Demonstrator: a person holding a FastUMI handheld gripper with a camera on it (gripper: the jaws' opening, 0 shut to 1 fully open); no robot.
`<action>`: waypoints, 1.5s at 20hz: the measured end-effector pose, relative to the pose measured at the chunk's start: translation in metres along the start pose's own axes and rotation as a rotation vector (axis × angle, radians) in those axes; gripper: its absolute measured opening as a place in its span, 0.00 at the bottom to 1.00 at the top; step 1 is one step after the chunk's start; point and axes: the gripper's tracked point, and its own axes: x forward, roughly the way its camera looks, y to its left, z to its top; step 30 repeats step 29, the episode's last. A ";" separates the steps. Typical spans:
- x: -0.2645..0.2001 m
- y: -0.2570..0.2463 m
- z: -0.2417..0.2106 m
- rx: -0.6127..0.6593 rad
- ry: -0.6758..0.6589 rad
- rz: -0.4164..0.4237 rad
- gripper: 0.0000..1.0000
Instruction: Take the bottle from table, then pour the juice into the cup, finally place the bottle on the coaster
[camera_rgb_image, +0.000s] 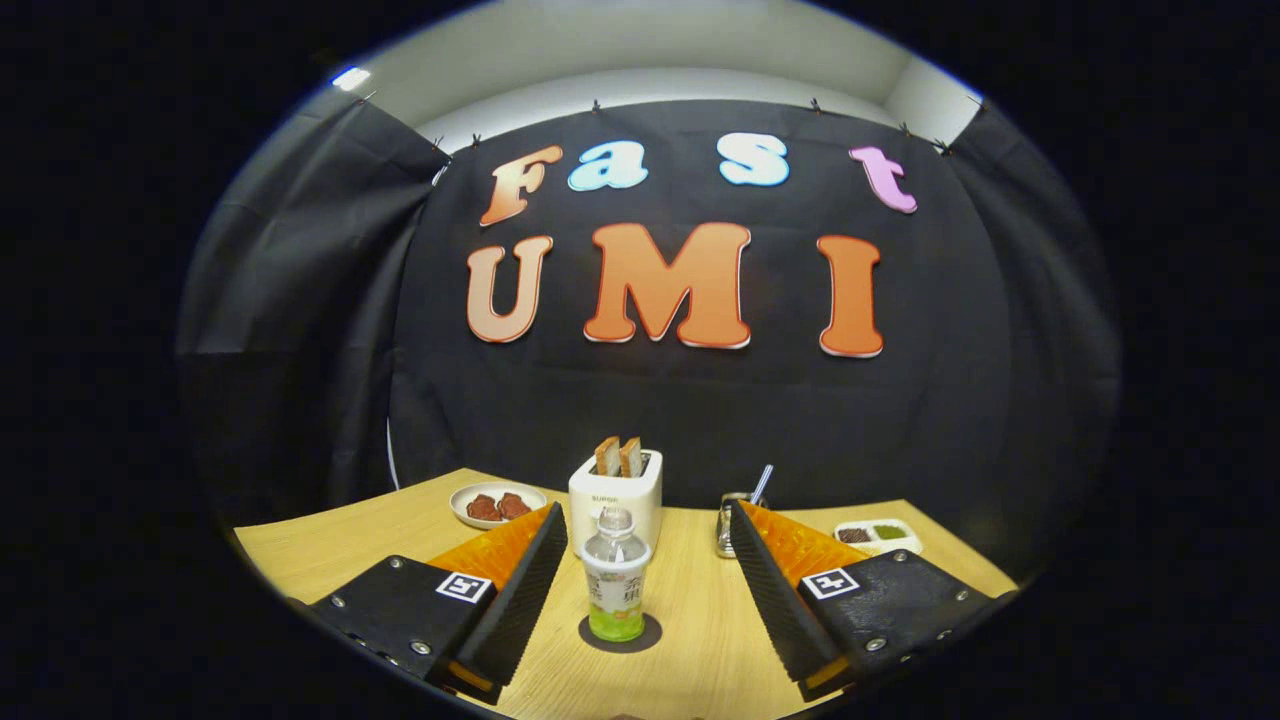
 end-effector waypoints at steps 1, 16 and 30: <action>-0.004 -0.004 0.017 -0.014 -0.027 -0.007 0.97; -0.100 -0.040 0.121 0.001 -0.192 -0.063 0.98; -0.143 -0.067 0.121 0.090 -0.242 -0.076 0.98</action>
